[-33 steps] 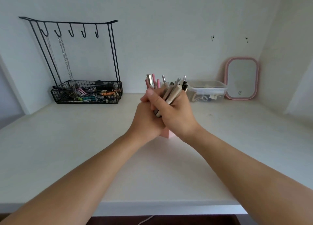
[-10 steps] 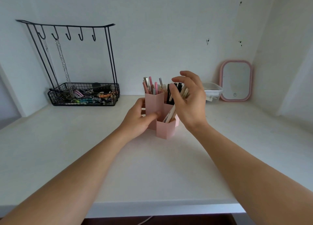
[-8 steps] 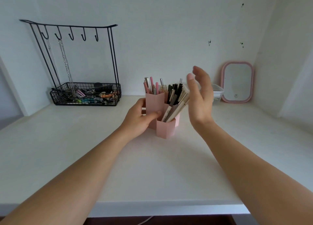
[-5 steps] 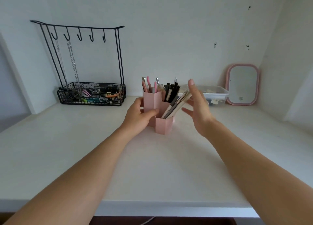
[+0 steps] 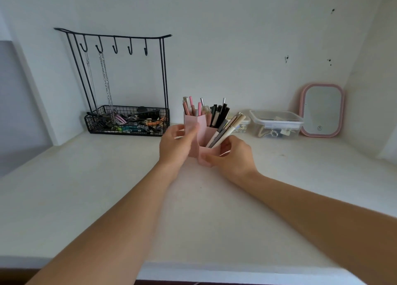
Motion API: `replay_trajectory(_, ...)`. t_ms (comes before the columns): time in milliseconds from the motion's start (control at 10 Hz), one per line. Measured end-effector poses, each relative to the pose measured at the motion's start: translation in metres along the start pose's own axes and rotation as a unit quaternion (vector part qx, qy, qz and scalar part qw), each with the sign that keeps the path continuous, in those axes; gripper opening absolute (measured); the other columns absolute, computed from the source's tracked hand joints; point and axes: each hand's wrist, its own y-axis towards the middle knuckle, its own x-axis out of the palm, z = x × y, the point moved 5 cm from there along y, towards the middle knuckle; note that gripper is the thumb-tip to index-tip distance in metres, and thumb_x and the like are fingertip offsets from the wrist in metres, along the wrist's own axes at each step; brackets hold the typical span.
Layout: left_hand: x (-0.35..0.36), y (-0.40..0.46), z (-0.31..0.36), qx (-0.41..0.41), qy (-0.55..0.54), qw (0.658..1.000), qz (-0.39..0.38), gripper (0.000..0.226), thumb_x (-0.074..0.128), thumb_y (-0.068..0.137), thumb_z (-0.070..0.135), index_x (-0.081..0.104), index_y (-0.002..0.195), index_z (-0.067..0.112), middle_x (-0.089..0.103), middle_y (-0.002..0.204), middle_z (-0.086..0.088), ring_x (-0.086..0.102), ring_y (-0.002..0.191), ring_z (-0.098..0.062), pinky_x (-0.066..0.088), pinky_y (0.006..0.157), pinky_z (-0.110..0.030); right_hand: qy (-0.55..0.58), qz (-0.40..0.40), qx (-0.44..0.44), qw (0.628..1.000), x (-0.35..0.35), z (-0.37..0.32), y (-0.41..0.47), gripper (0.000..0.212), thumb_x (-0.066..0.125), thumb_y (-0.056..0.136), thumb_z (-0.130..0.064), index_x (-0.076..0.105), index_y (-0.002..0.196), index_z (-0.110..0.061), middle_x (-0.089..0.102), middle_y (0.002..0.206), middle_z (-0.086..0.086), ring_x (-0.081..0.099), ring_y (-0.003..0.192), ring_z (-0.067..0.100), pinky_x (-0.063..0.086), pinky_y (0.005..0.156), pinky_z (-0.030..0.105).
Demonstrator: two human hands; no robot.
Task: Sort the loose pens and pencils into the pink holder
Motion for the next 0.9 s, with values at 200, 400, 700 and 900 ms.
replay_trajectory(200, -0.026, 0.019, -0.012, -0.036, -0.034, 0.991, 0.123, 0.012, 0.059, 0.091, 0.023, 0.07, 0.093, 0.022, 0.068, 0.093, -0.002, 0.059, 0.075, -0.013, 0.057, 0.083, -0.041, -0.01, 0.004, 0.015, 1.0, 0.03, -0.004, 0.035, 0.043, 0.081, 0.059, -0.053, 0.055, 0.084, -0.03, 0.062, 0.079, -0.016, 0.062, 0.071, 0.007, 0.042, 0.05, 0.023)
replay_trajectory(400, -0.018, 0.027, -0.024, -0.016, 0.005, 0.996, 0.085, 0.01, 0.063, 0.088, 0.015, 0.071, 0.092, 0.021, 0.067, 0.084, 0.002, 0.057, 0.064, -0.009, 0.043, 0.053, -0.018, -0.013, 0.027, 0.04, 0.999, 0.065, -0.001, 0.089, 0.044, 0.081, 0.067, -0.045, 0.052, 0.091, -0.022, 0.065, 0.094, -0.002, 0.063, 0.084, 0.02, 0.044, 0.062, 0.03)
replay_trajectory(700, -0.007, 0.026, -0.026, -0.01, 0.031, 0.999, 0.041, 0.007, 0.066, 0.08, 0.025, 0.07, 0.085, 0.028, 0.069, 0.085, 0.007, 0.061, 0.074, -0.015, 0.049, 0.072, -0.033, -0.021, 0.031, 0.067, 0.997, 0.088, 0.002, 0.13, 0.04, 0.078, 0.072, -0.043, 0.052, 0.095, -0.024, 0.061, 0.089, -0.006, 0.059, 0.084, 0.019, 0.036, 0.06, 0.027)
replay_trajectory(900, -0.006, 0.024, -0.023, -0.023, 0.04, 0.998, 0.032, 0.023, 0.062, 0.066, 0.038, 0.07, 0.086, 0.029, 0.068, 0.079, 0.011, 0.061, 0.071, -0.014, 0.05, 0.072, -0.033, 0.002, 0.031, 0.088, 0.996, 0.089, 0.009, 0.128, 0.057, 0.083, 0.07, -0.042, 0.054, 0.112, -0.016, 0.065, 0.106, 0.003, 0.062, 0.098, 0.024, 0.04, 0.07, 0.029)
